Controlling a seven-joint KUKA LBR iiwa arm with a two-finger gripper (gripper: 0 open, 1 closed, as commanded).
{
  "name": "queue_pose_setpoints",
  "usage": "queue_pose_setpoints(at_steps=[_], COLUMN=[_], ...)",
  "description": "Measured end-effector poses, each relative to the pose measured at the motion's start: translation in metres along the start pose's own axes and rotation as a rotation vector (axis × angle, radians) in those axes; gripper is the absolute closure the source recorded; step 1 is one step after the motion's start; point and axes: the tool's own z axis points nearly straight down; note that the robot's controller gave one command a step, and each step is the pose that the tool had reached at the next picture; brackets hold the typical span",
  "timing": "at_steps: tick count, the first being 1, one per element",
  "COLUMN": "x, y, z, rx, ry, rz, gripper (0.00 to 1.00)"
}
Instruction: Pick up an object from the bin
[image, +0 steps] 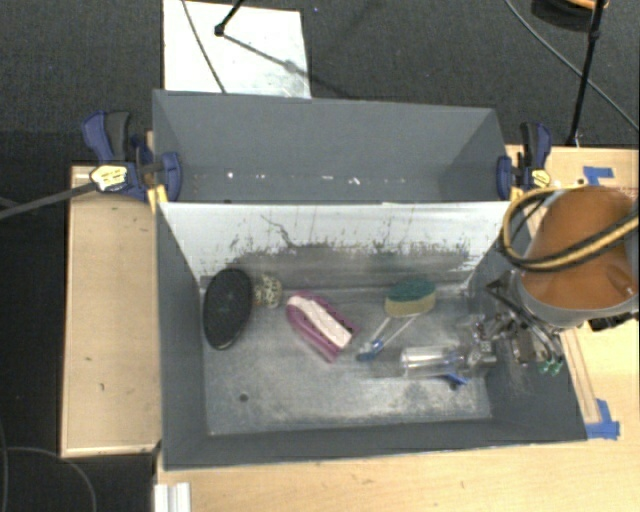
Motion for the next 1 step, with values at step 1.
queue_pose_setpoints(at_steps=[1], x=[0.0088], y=[-0.0066], z=[-0.0644], rx=[0.001], ry=[-0.004], rz=[-0.019], gripper=[1.00])
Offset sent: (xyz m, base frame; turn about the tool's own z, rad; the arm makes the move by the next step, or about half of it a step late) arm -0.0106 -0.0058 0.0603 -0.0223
